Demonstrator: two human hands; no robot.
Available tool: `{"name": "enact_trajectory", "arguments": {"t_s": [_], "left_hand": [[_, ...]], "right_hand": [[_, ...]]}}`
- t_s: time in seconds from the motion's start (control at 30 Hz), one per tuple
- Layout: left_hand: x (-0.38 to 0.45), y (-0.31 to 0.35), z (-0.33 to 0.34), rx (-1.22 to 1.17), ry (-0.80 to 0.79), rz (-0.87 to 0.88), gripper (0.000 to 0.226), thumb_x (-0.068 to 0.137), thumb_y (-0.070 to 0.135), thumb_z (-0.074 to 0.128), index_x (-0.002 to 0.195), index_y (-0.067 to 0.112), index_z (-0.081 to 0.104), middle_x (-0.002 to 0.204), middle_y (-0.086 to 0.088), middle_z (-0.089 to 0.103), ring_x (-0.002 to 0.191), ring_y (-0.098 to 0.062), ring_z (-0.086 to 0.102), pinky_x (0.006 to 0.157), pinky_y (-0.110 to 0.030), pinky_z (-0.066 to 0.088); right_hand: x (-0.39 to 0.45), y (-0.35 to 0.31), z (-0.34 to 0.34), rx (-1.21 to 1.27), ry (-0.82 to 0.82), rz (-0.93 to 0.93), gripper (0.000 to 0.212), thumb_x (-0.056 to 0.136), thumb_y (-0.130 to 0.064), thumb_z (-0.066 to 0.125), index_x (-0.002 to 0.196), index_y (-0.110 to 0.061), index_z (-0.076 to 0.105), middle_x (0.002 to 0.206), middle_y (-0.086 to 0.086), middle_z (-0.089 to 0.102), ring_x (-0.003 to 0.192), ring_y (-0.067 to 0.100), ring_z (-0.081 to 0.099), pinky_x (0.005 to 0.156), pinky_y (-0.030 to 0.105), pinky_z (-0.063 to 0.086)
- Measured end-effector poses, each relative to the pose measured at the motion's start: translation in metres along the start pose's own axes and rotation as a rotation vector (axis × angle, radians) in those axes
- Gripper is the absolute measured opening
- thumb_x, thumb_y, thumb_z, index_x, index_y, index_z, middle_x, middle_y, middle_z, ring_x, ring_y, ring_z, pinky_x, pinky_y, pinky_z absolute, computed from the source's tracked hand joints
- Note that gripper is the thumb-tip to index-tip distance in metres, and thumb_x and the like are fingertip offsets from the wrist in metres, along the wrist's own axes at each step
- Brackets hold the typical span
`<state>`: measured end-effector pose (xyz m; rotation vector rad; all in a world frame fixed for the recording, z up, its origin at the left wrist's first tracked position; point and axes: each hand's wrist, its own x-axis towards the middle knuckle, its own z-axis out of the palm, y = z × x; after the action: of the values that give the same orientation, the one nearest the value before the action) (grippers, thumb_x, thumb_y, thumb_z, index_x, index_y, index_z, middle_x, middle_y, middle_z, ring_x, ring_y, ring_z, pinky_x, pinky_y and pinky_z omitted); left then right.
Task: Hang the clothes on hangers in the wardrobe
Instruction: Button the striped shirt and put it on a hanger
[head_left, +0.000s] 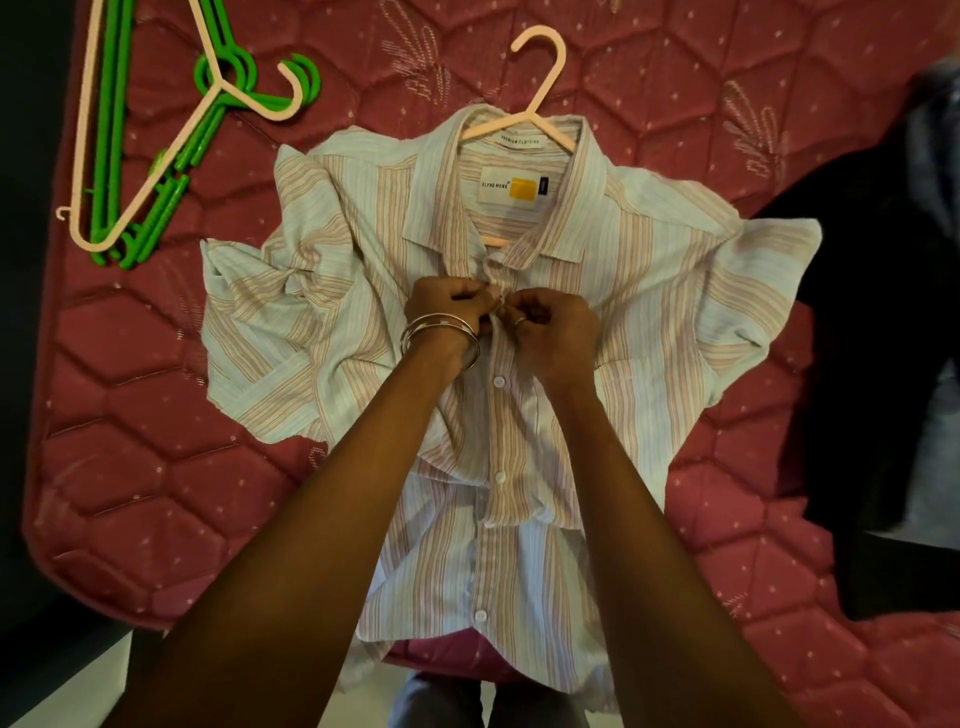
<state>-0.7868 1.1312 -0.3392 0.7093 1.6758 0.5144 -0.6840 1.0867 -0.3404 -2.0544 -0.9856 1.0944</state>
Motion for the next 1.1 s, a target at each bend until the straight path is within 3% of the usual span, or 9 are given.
{"name": "enact_trajectory", "arguments": {"t_s": [0.1,0.2,0.3,0.43,0.53,0.7,0.77,0.9,1.1], "left_hand": [[0.000,-0.002,-0.002,0.033,0.007,0.011,0.023,0.078,0.007,0.075,0.098,-0.003,0.070,0.083,-0.015,0.070,0.066,-0.023,0.066,0.066,-0.033,0.057],[0.002,-0.005,-0.004,0.077,0.036,0.059,0.024,0.076,0.008,0.077,0.097,-0.001,0.071,0.088,-0.017,0.071,0.078,-0.029,0.070,0.075,-0.042,0.059],[0.000,-0.002,-0.002,0.166,0.063,0.135,0.024,0.075,0.010,0.077,0.096,0.000,0.072,0.089,-0.016,0.072,0.082,-0.028,0.069,0.079,-0.042,0.057],[-0.002,-0.001,-0.002,0.156,0.069,0.139,0.023,0.076,0.009,0.077,0.097,0.003,0.071,0.088,-0.014,0.072,0.080,-0.024,0.069,0.078,-0.038,0.058],[-0.005,0.002,-0.001,0.073,0.074,0.096,0.021,0.073,0.005,0.077,0.092,0.008,0.068,0.083,-0.007,0.070,0.070,-0.014,0.066,0.071,-0.029,0.058],[-0.006,0.012,0.004,-0.210,0.077,-0.109,0.020,0.072,-0.011,0.071,0.088,0.000,0.066,0.072,-0.009,0.063,0.056,-0.014,0.061,0.051,-0.020,0.052],[-0.004,0.016,0.005,-0.272,0.108,-0.188,0.014,0.073,-0.015,0.067,0.074,-0.002,0.062,0.064,-0.008,0.057,0.050,-0.016,0.056,0.041,-0.017,0.046],[0.001,0.017,0.002,-0.190,0.119,-0.310,0.013,0.074,-0.009,0.067,0.068,0.000,0.059,0.060,-0.011,0.055,0.052,-0.021,0.054,0.050,-0.026,0.049],[0.001,0.015,-0.004,-0.178,0.016,-0.280,0.017,0.076,-0.010,0.062,0.064,0.002,0.062,0.058,-0.012,0.058,0.047,-0.019,0.054,0.044,-0.022,0.047]], "right_hand": [[0.001,0.002,0.000,-0.014,-0.012,0.012,0.010,0.081,-0.014,0.074,0.090,-0.008,0.075,0.078,0.000,0.072,0.070,0.010,0.067,0.064,0.014,0.049],[0.003,0.002,-0.002,0.010,-0.048,0.013,0.012,0.081,-0.015,0.076,0.091,-0.009,0.075,0.077,0.002,0.072,0.065,0.009,0.066,0.063,0.019,0.051],[0.002,0.001,-0.004,0.069,-0.015,-0.047,0.017,0.082,-0.018,0.076,0.096,-0.010,0.074,0.075,-0.003,0.070,0.060,0.002,0.064,0.056,0.010,0.047],[0.002,0.002,-0.001,0.054,-0.030,-0.044,0.016,0.082,-0.012,0.075,0.097,-0.010,0.075,0.083,0.000,0.073,0.073,0.007,0.068,0.069,0.016,0.054],[0.005,0.004,-0.001,0.123,-0.036,0.020,0.015,0.080,-0.011,0.076,0.095,-0.008,0.075,0.083,0.002,0.074,0.076,0.011,0.070,0.076,0.032,0.059],[0.008,0.004,0.000,0.226,-0.077,0.065,0.011,0.078,-0.007,0.077,0.088,-0.011,0.075,0.081,0.004,0.074,0.078,0.017,0.072,0.079,0.040,0.059],[0.008,0.002,0.002,0.270,-0.098,0.072,0.013,0.078,-0.002,0.075,0.086,-0.012,0.073,0.080,0.005,0.073,0.076,0.017,0.071,0.077,0.036,0.059],[0.003,0.005,0.007,0.245,-0.080,0.010,0.015,0.077,0.001,0.075,0.085,-0.011,0.071,0.077,-0.003,0.069,0.072,0.008,0.066,0.071,0.023,0.055],[0.003,0.012,0.006,0.318,-0.119,0.054,0.011,0.079,-0.004,0.074,0.086,-0.012,0.074,0.086,0.005,0.074,0.085,0.019,0.071,0.084,0.041,0.057]]}}
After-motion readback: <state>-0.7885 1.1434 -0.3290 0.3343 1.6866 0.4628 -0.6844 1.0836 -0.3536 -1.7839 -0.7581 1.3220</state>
